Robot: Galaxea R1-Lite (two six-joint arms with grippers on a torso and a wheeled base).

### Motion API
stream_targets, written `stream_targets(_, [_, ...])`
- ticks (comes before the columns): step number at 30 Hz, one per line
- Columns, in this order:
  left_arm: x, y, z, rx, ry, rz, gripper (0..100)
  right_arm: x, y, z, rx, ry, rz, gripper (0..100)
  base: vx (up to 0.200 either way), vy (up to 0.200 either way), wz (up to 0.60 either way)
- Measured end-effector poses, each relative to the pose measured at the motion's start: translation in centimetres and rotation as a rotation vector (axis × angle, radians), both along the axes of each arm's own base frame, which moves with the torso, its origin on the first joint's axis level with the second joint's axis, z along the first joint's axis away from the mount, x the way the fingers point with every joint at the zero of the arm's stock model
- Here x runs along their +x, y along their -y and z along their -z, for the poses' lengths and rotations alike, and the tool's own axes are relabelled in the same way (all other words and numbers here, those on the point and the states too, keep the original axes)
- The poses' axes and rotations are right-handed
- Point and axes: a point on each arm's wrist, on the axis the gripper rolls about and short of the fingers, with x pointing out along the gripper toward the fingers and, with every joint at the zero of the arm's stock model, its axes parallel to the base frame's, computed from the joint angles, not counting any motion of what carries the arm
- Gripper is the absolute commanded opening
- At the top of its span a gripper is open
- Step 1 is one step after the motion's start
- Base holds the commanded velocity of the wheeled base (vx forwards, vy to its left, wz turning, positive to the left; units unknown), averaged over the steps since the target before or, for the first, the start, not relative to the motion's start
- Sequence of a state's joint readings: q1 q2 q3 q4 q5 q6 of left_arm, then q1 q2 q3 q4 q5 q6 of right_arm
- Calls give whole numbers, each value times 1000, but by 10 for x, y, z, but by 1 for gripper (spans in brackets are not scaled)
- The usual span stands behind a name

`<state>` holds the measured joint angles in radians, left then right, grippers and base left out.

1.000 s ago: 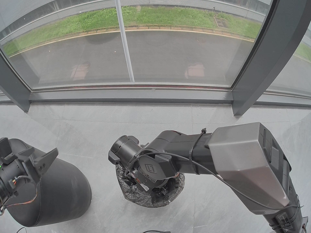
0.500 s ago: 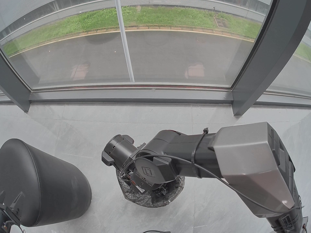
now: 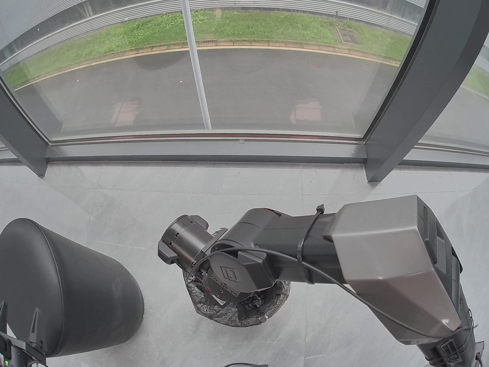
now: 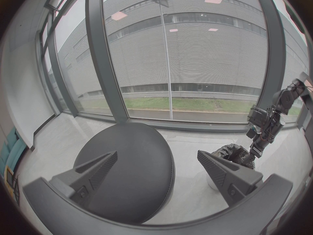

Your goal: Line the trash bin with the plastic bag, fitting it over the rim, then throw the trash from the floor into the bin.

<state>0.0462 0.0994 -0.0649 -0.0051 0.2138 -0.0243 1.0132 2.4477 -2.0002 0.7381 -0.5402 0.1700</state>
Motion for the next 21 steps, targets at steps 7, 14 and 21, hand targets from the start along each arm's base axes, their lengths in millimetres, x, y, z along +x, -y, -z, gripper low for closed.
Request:
stream_targets(7, [-1,2,11,80,7,126,100,7,-6,7,26,30,-23,100,0,0,0])
stream_targets(14, [-3,2,15,71,19,201,100,10,-11,16,17,42,-48,100,0,0,0])
stream_targets(21, [-4,1,15,51,33,125,100,11,-12,24,4,35,-46,100,0,0,0])
